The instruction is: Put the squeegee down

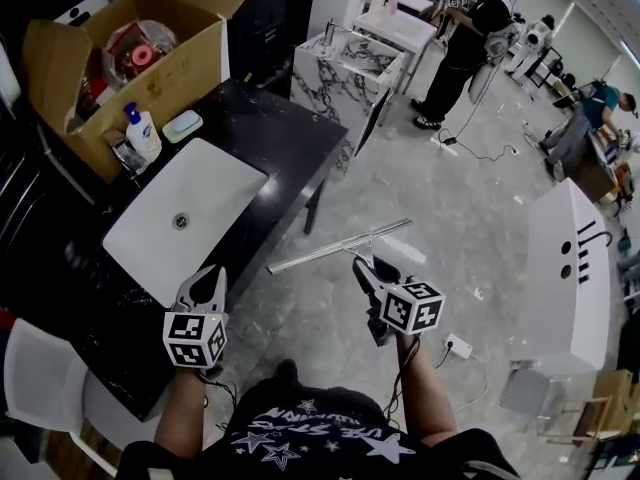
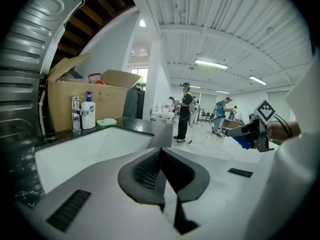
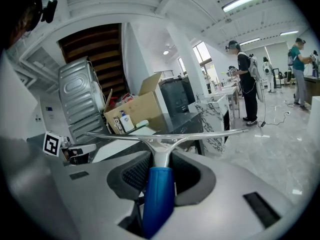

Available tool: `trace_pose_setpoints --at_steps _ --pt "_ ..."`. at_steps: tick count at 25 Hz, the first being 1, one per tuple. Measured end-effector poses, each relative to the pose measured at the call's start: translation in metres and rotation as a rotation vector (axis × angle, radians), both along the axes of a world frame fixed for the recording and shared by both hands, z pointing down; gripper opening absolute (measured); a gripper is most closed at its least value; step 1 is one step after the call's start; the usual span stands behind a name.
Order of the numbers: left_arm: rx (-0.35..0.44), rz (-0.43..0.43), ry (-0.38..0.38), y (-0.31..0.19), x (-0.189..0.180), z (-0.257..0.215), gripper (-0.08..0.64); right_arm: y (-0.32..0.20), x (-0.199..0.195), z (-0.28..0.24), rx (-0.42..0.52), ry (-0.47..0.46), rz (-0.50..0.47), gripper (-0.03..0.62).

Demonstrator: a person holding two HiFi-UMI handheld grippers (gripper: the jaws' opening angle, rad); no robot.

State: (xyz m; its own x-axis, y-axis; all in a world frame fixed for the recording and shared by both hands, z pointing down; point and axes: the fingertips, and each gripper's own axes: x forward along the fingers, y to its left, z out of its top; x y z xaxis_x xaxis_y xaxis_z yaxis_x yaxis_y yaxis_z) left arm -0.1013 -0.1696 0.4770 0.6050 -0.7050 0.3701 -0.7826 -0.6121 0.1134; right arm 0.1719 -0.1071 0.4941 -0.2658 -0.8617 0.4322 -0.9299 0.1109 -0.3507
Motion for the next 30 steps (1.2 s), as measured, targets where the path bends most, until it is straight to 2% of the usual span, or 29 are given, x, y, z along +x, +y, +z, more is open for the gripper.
trace_pose_setpoints --at_steps 4,12,17,22,26,30 --pt "-0.013 -0.019 0.004 -0.020 -0.007 0.002 0.018 -0.030 0.000 -0.003 0.001 0.007 -0.012 0.138" --pt "0.013 -0.103 0.014 -0.056 -0.026 -0.001 0.018 -0.099 -0.001 -0.004 0.019 0.045 -0.097 0.138" --pt "0.039 -0.227 0.008 -0.086 -0.039 -0.001 0.018 -0.171 -0.006 -0.003 0.051 0.067 -0.220 0.138" --pt "0.050 -0.373 -0.011 -0.119 -0.044 -0.003 0.018 -0.247 -0.010 -0.003 0.072 0.119 -0.410 0.138" --pt "0.029 -0.492 -0.019 -0.144 -0.042 -0.003 0.018 -0.313 -0.008 -0.005 0.064 0.172 -0.550 0.138" --pt "0.014 -0.573 -0.035 -0.163 -0.037 -0.002 0.018 -0.370 -0.013 -0.009 0.072 0.216 -0.686 0.138"
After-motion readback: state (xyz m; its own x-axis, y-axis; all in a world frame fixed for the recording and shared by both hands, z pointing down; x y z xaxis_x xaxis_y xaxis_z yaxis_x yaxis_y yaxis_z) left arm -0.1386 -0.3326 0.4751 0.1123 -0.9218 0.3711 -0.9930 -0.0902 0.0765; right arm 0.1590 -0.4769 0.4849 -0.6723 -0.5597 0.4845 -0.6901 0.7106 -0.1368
